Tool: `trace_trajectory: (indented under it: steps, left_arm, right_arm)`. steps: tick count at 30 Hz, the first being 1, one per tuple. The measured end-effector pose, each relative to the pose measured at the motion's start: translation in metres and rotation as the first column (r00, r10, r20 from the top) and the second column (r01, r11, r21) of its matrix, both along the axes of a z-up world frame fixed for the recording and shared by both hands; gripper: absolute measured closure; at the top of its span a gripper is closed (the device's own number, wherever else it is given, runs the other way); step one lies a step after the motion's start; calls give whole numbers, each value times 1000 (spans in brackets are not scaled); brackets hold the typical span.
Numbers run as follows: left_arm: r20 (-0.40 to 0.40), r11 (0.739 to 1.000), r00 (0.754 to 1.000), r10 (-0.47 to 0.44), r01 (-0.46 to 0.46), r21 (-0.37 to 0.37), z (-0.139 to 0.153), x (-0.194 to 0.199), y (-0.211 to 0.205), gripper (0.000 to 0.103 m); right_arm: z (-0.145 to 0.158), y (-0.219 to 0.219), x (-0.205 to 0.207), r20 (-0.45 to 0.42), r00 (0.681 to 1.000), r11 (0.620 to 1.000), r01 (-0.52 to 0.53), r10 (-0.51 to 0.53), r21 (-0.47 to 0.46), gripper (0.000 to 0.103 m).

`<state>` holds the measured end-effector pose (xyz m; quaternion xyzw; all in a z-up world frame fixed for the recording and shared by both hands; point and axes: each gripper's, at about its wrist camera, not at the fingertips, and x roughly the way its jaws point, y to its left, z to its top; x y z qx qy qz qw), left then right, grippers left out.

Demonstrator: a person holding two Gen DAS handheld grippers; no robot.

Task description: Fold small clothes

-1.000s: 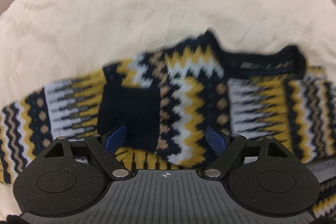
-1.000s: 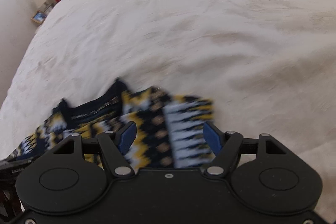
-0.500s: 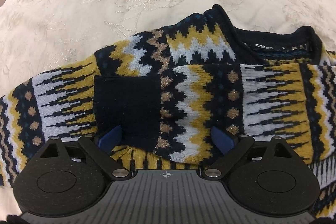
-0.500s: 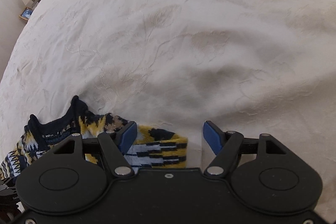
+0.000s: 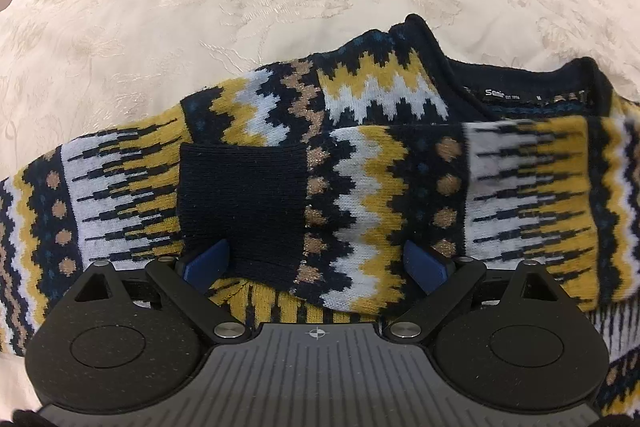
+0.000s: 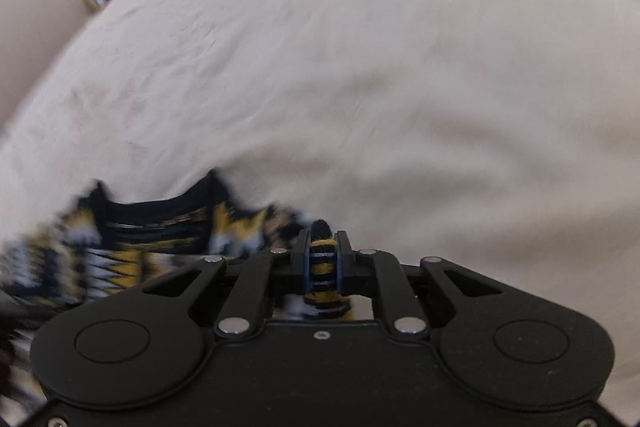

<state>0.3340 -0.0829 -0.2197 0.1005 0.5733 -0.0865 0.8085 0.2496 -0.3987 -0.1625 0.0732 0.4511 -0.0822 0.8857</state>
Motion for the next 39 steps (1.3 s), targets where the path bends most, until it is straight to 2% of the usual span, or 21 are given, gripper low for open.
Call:
trace_trajectory:
  steps: [3, 5, 7, 8, 9, 11, 12, 15, 19, 22, 23, 26, 31, 32, 36, 39]
  left_arm:
    - [4, 1000, 1000, 2, -2, -1, 0, -1, 0, 8]
    - [3, 1000, 1000, 2, -2, -1, 0, 0, -1, 8]
    - [0, 1000, 1000, 2, -2, -3, 0, 0, 0, 8]
    - [1, 1000, 1000, 3, -3, -4, 0, 0, 0, 8]
    - [3, 1000, 1000, 1, -1, -3, -1, -1, 1, 7]
    - [3, 1000, 1000, 2, -2, -1, 0, -2, -1, 7]
    - [2, 1000, 1000, 3, -3, -1, 1, -2, -2, 8]
    - [2, 1000, 1000, 8, -8, -14, 5, -3, -1, 8]
    - [9, 998, 1000, 14, -13, -60, 14, -9, 6, 8]
    - [18, 994, 1000, 24, -22, -107, 26, -18, 16, 8]
    - [25, 993, 999, 28, -25, -118, 31, -23, 20, 8]
    - [58, 989, 997, 40, -32, -145, 46, -36, 33, 8]
    - [122, 982, 991, 51, -28, -187, 73, -58, 64, 7]
    - [137, 982, 989, 57, -31, -187, 78, -62, 70, 7]
    - [174, 982, 980, 99, -67, -177, 88, -76, 102, 7]
    - [187, 981, 972, 141, -112, -160, 91, -88, 133, 7]
  right_arm:
    - [-23, -22, 2, -72, 992, 993, 103, -99, 54, 89]
    - [-32, -26, 5, -99, 990, 992, 109, -103, 62, 89]
    - [-29, -25, 3, -77, 992, 992, 108, -103, 64, 81]
    - [-25, -24, -1, -48, 993, 992, 113, -111, 57, 73]
    - [-20, -23, -4, -19, 994, 992, 112, -111, 62, 56]
    - [-9, -18, -11, 31, 995, 992, 97, -100, 77, 36]
    - [-5, -14, -15, 46, 995, 994, 84, -88, 76, 33]
    - [-1, -3, -23, 35, 999, 995, 36, -39, 97, 32]
    - [-17, 12, -34, -53, 998, 996, -16, 20, 92, 29]
    - [-39, 5, -42, -167, 984, 996, 65, -54, 60, 29]
    - [-42, 0, -46, -178, 980, 993, 100, -87, 67, 29]
    - [-32, -5, -58, -150, 980, 984, 148, -132, 103, 27]
    - [4, 17, -81, -20, 996, 987, 94, -93, 133, 9]
    - [12, 24, -85, 12, 996, 987, 82, -84, 139, 0]
    - [45, 57, -100, 125, 992, 988, 10, -30, 157, 0]
    - [66, 85, -106, 200, 980, 990, -42, 15, 132, 0]
